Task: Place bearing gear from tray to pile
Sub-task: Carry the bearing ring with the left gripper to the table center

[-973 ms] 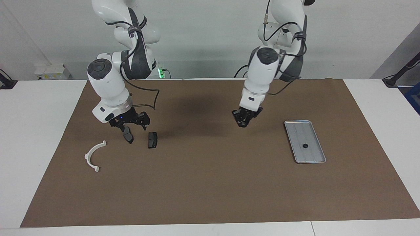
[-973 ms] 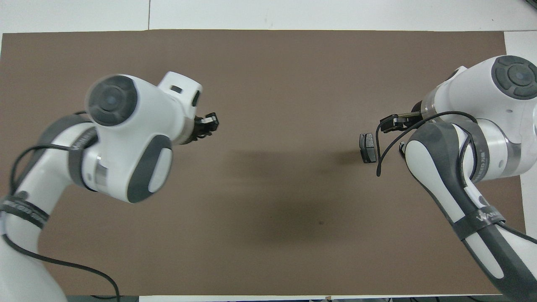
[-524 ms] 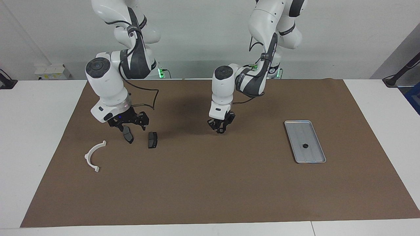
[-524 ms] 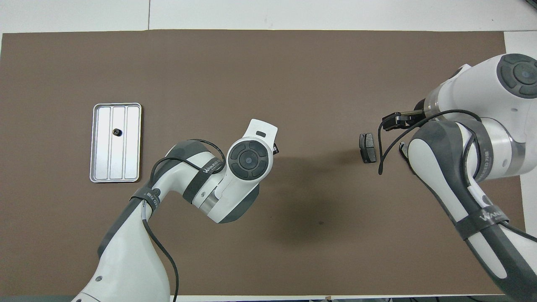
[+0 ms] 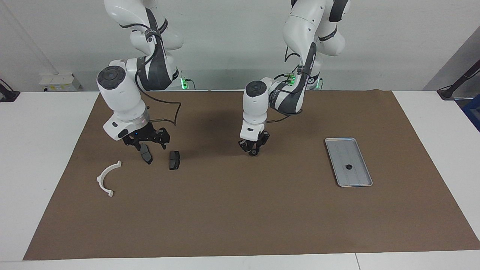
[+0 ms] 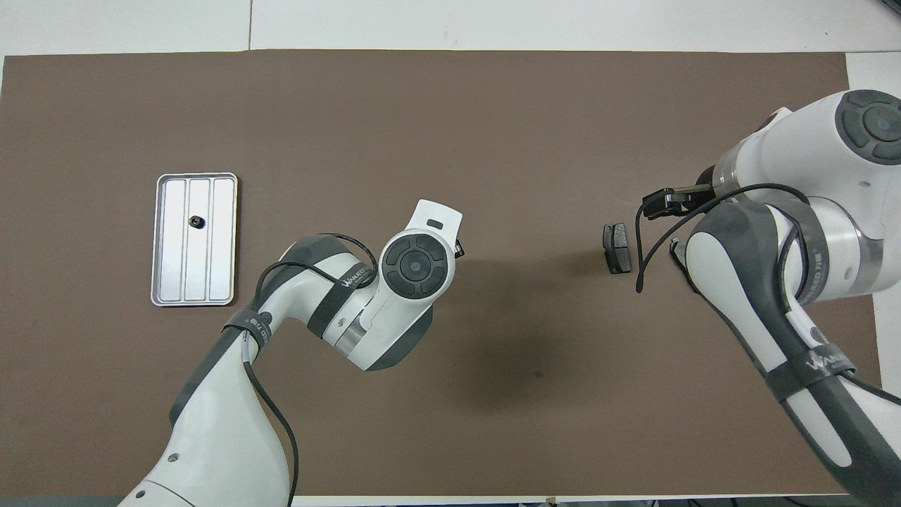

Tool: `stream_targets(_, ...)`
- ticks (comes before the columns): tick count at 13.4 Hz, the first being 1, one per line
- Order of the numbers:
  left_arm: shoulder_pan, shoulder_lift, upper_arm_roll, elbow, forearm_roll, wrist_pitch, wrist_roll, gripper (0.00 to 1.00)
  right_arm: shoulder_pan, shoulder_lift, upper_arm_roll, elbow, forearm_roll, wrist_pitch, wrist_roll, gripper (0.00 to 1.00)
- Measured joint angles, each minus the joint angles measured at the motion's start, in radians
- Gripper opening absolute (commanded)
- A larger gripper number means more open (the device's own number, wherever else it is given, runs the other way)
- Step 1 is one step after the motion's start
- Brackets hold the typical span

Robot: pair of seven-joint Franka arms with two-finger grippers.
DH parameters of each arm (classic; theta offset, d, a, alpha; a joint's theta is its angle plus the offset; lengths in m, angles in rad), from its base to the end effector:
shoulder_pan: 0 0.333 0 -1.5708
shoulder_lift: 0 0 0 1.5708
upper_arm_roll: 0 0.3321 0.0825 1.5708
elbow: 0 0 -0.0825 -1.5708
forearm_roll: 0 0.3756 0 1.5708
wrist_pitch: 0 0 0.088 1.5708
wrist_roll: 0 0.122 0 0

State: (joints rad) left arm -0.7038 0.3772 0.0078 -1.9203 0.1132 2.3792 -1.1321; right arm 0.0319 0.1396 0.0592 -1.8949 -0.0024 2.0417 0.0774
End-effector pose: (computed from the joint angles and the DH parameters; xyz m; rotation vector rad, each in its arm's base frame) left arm 0.4865 -0.4038 0.3092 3.0737 0.5541 0.1822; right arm 0.5873 0.0523 0.4350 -3.1348 -0.0222 -0.0108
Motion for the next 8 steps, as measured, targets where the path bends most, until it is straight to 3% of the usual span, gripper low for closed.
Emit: stream_targets(8,0.0,0.001,0.001,-0.03,0.0,0.058,0.0,0.0,0.019,0.0,0.005,0.0,0.0,0.0,0.1,1.0)
